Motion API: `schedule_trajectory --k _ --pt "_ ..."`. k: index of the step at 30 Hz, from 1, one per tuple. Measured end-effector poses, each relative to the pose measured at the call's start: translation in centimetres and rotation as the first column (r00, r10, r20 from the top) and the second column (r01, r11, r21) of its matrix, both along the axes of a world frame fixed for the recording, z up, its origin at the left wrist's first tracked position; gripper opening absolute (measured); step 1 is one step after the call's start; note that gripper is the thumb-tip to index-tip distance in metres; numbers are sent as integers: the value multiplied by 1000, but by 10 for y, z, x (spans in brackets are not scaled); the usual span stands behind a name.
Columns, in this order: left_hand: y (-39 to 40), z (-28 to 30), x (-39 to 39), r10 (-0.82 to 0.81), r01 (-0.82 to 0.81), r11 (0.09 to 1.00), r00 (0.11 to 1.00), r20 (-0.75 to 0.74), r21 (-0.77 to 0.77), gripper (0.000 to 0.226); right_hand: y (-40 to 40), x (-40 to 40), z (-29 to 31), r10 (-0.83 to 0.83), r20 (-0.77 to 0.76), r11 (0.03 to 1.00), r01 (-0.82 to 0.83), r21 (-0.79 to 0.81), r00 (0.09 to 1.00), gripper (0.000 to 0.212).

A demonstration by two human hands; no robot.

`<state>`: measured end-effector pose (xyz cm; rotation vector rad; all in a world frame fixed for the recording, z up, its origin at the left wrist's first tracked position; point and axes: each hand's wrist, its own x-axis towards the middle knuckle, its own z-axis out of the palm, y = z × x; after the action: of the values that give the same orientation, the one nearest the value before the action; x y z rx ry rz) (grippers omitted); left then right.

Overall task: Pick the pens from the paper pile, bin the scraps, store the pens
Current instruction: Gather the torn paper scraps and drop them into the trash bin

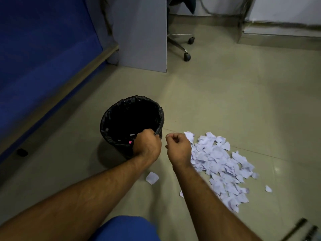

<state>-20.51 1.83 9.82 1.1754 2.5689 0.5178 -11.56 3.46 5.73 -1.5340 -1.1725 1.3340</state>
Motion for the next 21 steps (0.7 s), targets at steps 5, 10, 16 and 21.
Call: schedule_trajectory --k 5,10,16,21 --pt "9 7 23 -104 103 995 991 88 15 23 15 20 1 -52 32 997 50 62 998 16" --pt "20 22 35 -251 240 962 965 75 133 16 30 32 7 -147 38 985 143 100 988 17" --pt "40 30 64 -428 400 889 899 92 222 18 46 67 13 -261 126 964 252 85 957 18" --pt "68 -4 106 -561 572 820 812 164 -24 22 51 122 -16 -263 216 964 264 26 940 18"
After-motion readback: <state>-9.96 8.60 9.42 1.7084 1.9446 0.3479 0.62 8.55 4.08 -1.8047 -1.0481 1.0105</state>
